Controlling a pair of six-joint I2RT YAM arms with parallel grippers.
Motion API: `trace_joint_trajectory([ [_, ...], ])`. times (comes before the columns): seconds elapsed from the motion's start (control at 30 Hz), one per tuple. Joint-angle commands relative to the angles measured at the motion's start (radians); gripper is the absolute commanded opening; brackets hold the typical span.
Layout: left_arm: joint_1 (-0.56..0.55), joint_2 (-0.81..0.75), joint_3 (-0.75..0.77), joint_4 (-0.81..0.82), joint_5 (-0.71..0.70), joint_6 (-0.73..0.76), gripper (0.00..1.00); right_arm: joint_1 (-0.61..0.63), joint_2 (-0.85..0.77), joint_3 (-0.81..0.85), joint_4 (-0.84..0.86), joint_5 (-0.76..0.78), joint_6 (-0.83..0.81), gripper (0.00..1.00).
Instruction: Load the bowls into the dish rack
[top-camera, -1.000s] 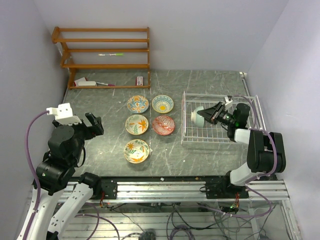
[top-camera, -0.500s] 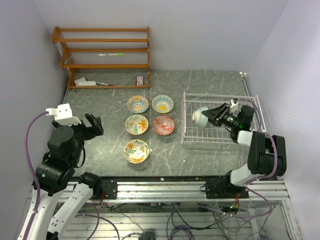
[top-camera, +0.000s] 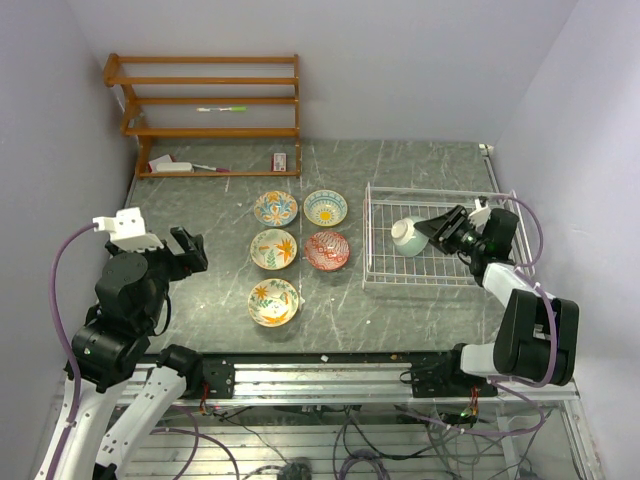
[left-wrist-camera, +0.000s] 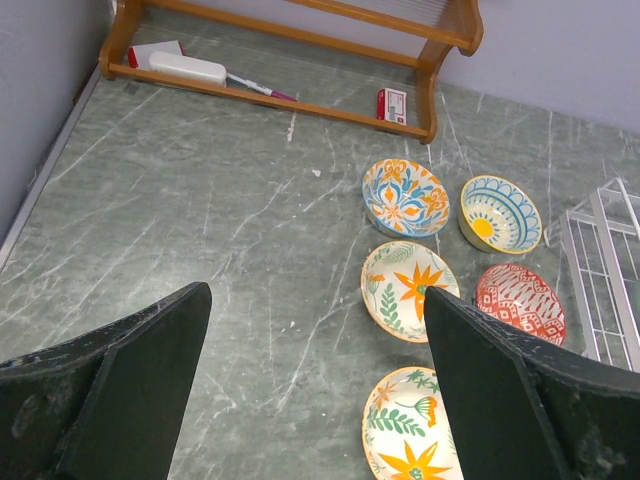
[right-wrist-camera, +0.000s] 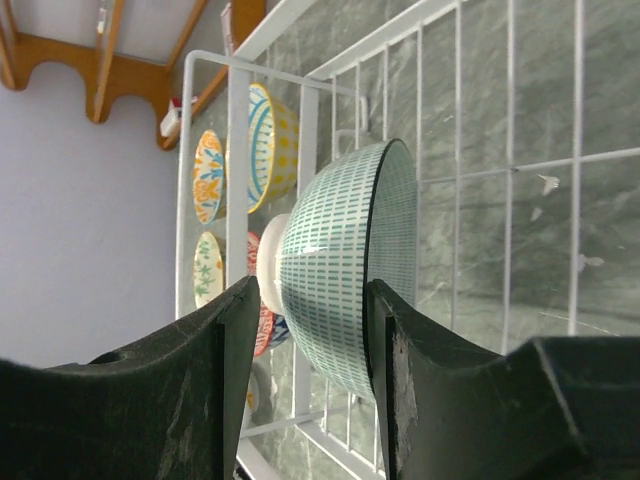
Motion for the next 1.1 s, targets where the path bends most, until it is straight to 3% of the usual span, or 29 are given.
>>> trace_joint_trajectory([
  [0.0, 0.009, -0.011, 0.001, 0.019, 0.02, 0.005, 0.98, -0.014, -0.009, 0.032, -0.074, 0.045, -0.051, 0.47],
  [0.3, 0.009, -0.014, 0.0, 0.017, 0.021, 0.011, 0.98, -0.019, -0.054, 0.057, -0.166, 0.128, -0.1, 0.5],
  [0.77, 0.009, -0.028, -0.009, 0.014, 0.018, 0.018, 0.98, -0.031, -0.096, 0.095, -0.284, 0.234, -0.152, 0.66],
  [1.07, 0.009, -0.034, -0.015, 0.013, 0.021, 0.014, 0.98, -0.031, -0.162, 0.122, -0.364, 0.329, -0.202, 0.67],
])
